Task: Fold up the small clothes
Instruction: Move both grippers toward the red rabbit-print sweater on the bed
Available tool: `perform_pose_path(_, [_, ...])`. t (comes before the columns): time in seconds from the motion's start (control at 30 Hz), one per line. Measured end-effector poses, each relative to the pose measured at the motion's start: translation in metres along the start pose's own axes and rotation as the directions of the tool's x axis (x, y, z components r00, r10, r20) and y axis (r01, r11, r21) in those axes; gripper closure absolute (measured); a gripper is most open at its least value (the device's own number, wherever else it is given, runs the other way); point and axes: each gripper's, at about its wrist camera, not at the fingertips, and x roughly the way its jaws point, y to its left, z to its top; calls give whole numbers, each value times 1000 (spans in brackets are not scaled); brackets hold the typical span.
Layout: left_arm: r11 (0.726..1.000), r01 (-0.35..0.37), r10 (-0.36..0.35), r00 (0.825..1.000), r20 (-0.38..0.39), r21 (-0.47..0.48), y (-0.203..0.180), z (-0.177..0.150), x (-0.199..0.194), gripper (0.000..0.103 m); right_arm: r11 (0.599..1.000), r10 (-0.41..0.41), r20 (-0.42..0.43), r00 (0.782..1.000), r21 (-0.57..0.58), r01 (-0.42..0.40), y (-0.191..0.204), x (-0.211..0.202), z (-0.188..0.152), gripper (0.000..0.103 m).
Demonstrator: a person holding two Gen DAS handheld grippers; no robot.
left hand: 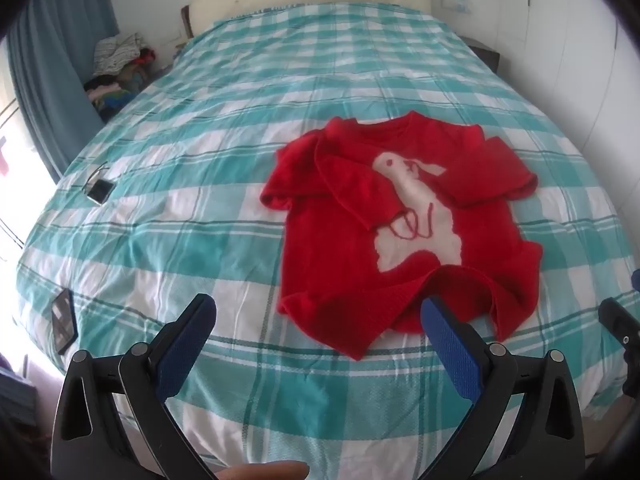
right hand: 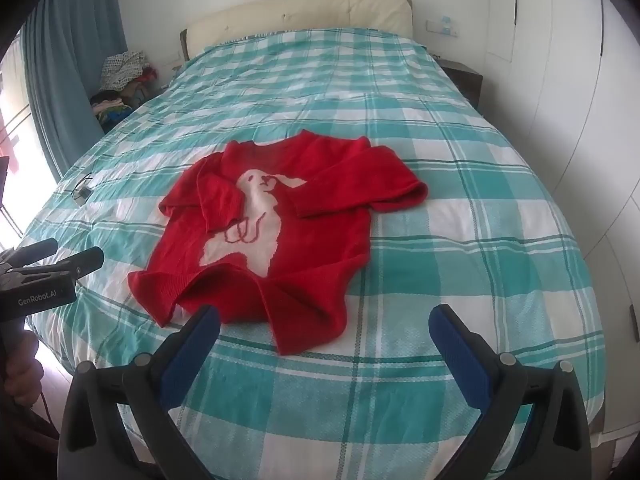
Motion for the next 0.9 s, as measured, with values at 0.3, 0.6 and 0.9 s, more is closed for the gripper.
perform_pose_path(0.3, [1000, 0, 0, 999, -33, -12, 4, -5, 11, 1, 1000, 0, -10, 1000, 2, 0, 1, 5, 2, 0])
perform_pose_path(0.6, [1000, -7, 7, 999, -52, 7, 0, -4, 21, 1, 1000, -11, -19, 1000, 22, 12, -1, 14, 4, 0])
perform_pose_path(0.9, [1000, -5, 6, 999, -49, 2, 0, -1, 25, 1, 999, -14, -43, 999, 34, 16, -5, 18, 15, 0])
